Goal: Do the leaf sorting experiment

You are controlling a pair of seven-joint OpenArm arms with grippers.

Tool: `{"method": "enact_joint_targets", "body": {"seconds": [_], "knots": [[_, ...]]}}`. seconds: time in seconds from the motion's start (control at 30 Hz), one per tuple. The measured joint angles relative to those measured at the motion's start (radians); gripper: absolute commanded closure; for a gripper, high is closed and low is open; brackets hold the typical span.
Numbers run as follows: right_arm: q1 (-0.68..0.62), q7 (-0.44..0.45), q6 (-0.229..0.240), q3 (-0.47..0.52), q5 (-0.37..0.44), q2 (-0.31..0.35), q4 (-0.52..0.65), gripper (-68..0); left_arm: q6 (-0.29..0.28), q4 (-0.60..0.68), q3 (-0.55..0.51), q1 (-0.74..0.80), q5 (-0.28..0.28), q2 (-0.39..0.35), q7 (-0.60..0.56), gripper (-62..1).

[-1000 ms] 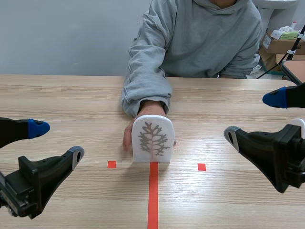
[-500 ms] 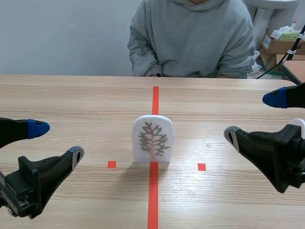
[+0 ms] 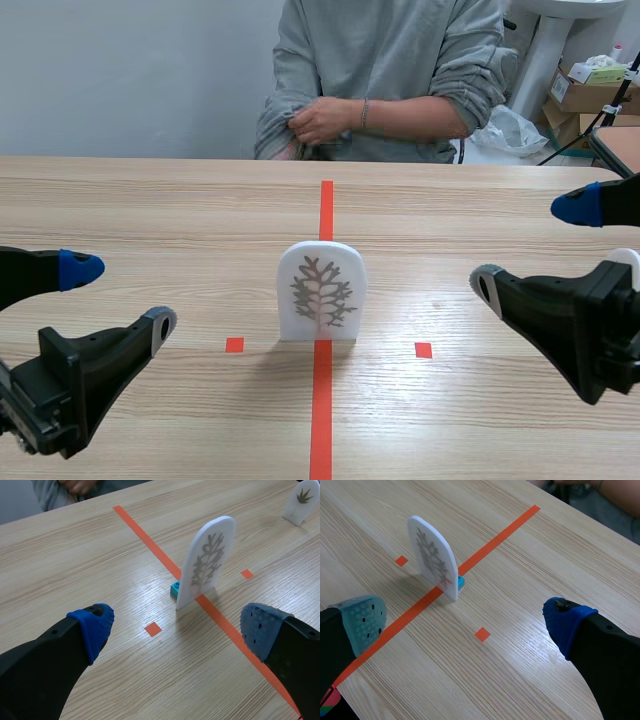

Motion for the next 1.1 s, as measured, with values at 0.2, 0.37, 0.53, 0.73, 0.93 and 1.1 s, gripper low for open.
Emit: {"method": "enact_joint_targets", "body": {"seconds": [0.2, 0.37, 0.53, 0.73, 0.93, 1.1], "knots": [[0.000, 0.000, 0.000, 0.000, 0.000, 0.000, 0.000, -65.3, 0.000, 0.000, 0.000, 0.000, 0.000, 0.000, 0.000, -54.2], [0.000, 0.000, 0.000, 0.000, 0.000, 0.000, 0.000, -65.3, 0.000, 0.000, 0.000, 0.000, 0.000, 0.000, 0.000, -54.2], [0.000, 0.000, 0.000, 0.000, 0.000, 0.000, 0.000, -65.3, 0.000, 0.000, 0.000, 0.000, 0.000, 0.000, 0.000, -54.2], [0.000, 0.000, 0.000, 0.000, 0.000, 0.000, 0.000, -65.3, 0.000, 0.000, 0.000, 0.000, 0.000, 0.000, 0.000, -54.2], [0.000, 0.000, 0.000, 0.000, 0.000, 0.000, 0.000, -65.3, 0.000, 0.000, 0.000, 0.000, 0.000, 0.000, 0.000, -54.2], [0.000, 0.000, 0.000, 0.000, 0.000, 0.000, 0.000, -65.3, 0.002, 0.000, 0.000, -0.006, 0.000, 0.000, 0.027, -54.2]]}}
